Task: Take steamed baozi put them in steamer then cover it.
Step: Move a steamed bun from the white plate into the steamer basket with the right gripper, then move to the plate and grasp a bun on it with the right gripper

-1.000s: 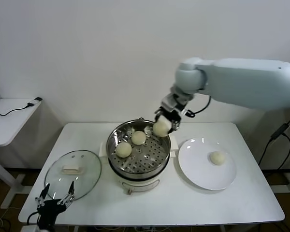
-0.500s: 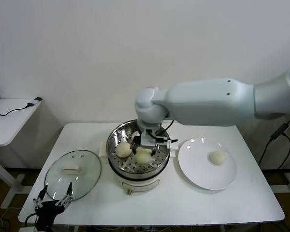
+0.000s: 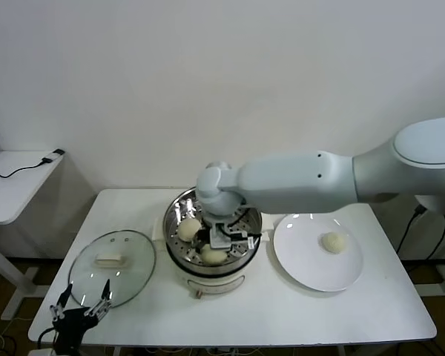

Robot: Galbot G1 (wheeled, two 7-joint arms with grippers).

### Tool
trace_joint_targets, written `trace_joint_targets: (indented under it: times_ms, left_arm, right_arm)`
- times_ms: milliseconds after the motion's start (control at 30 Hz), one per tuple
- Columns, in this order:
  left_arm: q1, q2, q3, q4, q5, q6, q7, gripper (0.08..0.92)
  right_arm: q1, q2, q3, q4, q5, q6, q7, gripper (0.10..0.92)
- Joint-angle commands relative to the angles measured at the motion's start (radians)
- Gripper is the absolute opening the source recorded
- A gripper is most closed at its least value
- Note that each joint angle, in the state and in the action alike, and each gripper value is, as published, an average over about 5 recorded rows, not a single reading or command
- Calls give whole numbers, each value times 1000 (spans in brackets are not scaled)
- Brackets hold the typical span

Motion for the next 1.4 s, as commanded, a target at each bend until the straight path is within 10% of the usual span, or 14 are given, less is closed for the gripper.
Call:
trace_joint_targets:
  times_ms: [33, 433, 833, 1400]
  left_arm:
    - [0, 0, 1, -2, -1, -2, 0, 823]
    - [-9, 0, 1, -13, -7, 1, 2, 823]
    - [-15, 1, -3, -6, -4, 14, 5, 823]
    - [-7, -13, -11, 5, 3, 14, 5, 823]
  right_arm:
    - [25, -29, 27, -40, 93, 5, 5, 820]
    - [337, -390, -241, -345, 681, -166, -271, 823]
    - [-39, -661, -119, -440, 503, -405, -171, 823]
    - [-420, -508, 173, -647, 339, -440, -86, 823]
